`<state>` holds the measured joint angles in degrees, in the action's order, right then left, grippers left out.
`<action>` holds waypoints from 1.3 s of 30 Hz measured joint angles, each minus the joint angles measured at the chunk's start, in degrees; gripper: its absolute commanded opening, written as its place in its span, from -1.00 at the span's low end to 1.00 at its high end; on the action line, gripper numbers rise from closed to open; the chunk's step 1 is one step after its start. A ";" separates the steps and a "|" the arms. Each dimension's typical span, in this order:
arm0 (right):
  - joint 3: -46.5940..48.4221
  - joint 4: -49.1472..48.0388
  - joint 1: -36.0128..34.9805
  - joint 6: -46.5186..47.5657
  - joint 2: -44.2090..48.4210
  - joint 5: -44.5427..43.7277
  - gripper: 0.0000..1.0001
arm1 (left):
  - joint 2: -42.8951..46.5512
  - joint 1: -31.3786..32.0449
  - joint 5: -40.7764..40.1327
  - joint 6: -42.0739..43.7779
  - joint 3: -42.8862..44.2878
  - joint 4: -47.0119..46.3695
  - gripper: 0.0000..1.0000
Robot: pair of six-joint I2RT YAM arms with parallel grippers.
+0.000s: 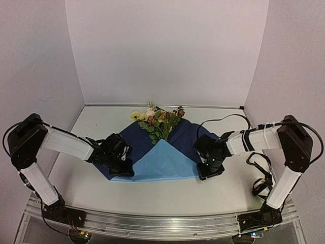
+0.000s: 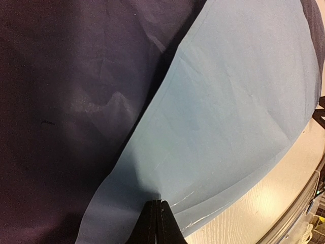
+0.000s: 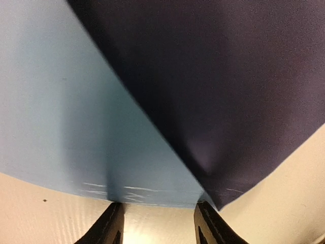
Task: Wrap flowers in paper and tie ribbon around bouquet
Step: Press the fold line of the 1/4-folded wrapping paper.
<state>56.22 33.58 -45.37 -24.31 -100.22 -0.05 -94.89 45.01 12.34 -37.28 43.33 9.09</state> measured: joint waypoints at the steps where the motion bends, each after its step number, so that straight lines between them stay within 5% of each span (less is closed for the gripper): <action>1: -0.45 0.36 0.51 0.03 0.54 0.00 -0.02 | 0.01 -0.08 -0.01 0.07 0.01 0.04 -0.89; 9: 5.25 9.67 -1.08 0.50 3.97 -1.45 0.02 | 2.11 -0.90 -2.06 1.26 1.18 5.65 -0.56; 19: 20.20 13.30 -6.37 -0.77 1.22 -1.09 -0.02 | 11.51 -1.26 -4.24 -1.74 4.13 12.10 -0.44; 28: 32.09 9.80 -9.49 -4.81 -12.32 6.22 -0.27 | 18.32 -1.33 -1.67 -9.14 -3.45 11.49 -0.55; 39: 35.51 -1.12 -11.03 -14.49 -20.51 16.46 -0.46 | 12.32 -1.33 1.70 -9.68 -4.80 2.28 -0.63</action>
<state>91.72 32.46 -56.40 -38.81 -120.72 16.41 -82.57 43.68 14.03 -46.96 38.54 11.38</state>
